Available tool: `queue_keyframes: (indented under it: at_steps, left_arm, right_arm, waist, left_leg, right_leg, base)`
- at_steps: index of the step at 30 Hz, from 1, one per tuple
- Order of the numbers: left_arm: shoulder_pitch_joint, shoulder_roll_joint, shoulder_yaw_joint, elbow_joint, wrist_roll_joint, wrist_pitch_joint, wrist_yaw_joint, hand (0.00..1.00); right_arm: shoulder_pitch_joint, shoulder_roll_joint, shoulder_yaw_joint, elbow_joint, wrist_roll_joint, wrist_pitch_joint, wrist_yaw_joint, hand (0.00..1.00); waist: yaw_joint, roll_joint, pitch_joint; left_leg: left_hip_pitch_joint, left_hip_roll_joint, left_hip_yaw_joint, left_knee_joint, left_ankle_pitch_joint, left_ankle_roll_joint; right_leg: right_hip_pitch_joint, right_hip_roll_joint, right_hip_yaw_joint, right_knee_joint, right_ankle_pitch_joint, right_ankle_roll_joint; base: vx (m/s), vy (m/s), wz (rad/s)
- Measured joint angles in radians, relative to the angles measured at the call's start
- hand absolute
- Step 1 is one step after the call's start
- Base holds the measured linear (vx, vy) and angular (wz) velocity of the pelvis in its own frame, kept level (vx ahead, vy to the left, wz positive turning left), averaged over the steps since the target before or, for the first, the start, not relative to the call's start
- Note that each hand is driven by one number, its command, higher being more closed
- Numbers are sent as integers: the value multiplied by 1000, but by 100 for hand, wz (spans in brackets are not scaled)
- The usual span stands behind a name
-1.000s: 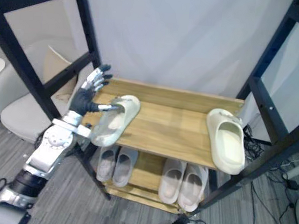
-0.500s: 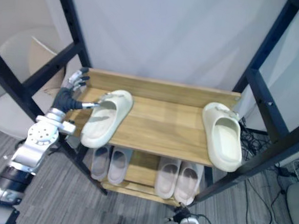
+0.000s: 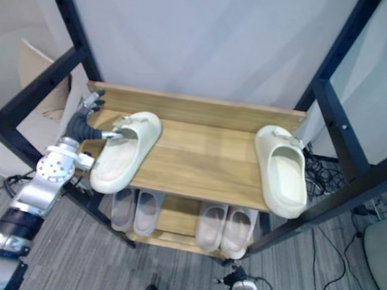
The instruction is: Organize the slippers on the shoe rack
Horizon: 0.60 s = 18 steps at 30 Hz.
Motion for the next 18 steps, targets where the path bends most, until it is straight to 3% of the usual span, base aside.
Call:
queue_keyframes:
  at_steps: [5, 6, 18]
  left_arm:
    - [-44, 0, -1, 49, 5, 11, 3, 0]
    - [-58, 0, 0, 63, 12, 12, 4, 100]
    - [-119, 12, -10, 137, 29, 11, 13, 100]
  right_arm:
    - [12, 1, -23, -1, 1, 0, -3, 0]
    - [12, 1, -24, -1, 1, 0, -5, 0]
    - [19, 12, -24, -2, 1, 0, -9, 0]
  waist:
    - [-4, 0, 5]
    - [-4, -1, 6]
    - [-4, 1, 12]
  left_leg:
    - [0, 0, 2, 0, 0, 0]
    - [-4, 1, 5, 0, 0, 0]
    - [-11, 0, 34, 4, 0, 0]
  right_leg:
    - [-3, 0, 3, 0, 0, 0]
    - [-9, 1, 6, 1, 1, -1]
    - [-30, 0, 38, 2, 18, -6]
  base:
    - [-1, 2, -1]
    - [-8, 11, -6]
    - [-19, 15, -8]
